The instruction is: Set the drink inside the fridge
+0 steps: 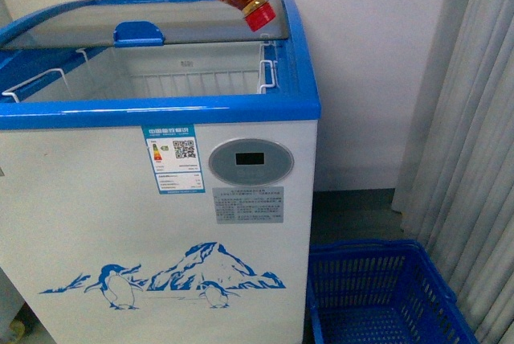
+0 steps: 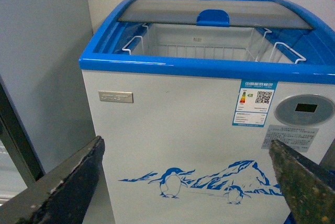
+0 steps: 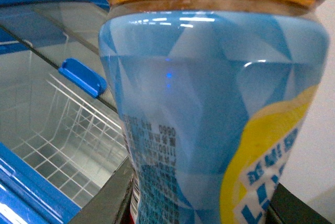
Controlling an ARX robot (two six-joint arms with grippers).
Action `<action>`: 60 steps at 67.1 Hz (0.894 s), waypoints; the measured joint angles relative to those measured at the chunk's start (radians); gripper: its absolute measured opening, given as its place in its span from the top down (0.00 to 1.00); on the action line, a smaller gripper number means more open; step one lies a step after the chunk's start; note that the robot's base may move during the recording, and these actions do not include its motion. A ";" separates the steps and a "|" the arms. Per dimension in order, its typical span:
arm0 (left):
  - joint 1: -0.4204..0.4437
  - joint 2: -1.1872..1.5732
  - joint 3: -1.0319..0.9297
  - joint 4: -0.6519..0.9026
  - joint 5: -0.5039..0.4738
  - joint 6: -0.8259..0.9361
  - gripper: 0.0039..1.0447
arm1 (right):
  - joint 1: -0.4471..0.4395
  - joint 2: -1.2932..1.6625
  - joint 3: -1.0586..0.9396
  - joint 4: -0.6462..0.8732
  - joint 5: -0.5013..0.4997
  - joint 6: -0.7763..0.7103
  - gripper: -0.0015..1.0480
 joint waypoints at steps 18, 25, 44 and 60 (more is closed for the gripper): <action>0.000 0.000 0.000 0.000 0.000 0.000 0.08 | 0.037 0.257 0.318 -0.150 -0.006 -0.111 0.62; 0.000 0.000 0.000 0.000 0.000 0.000 0.08 | 0.039 0.323 0.406 -0.186 -0.005 -0.149 0.62; 0.000 0.000 0.000 0.000 0.000 0.000 0.08 | 0.028 0.531 0.710 -0.325 0.005 -0.210 0.62; 0.000 0.000 0.000 0.000 0.000 0.000 0.08 | 0.022 0.657 0.853 -0.392 0.008 -0.236 0.62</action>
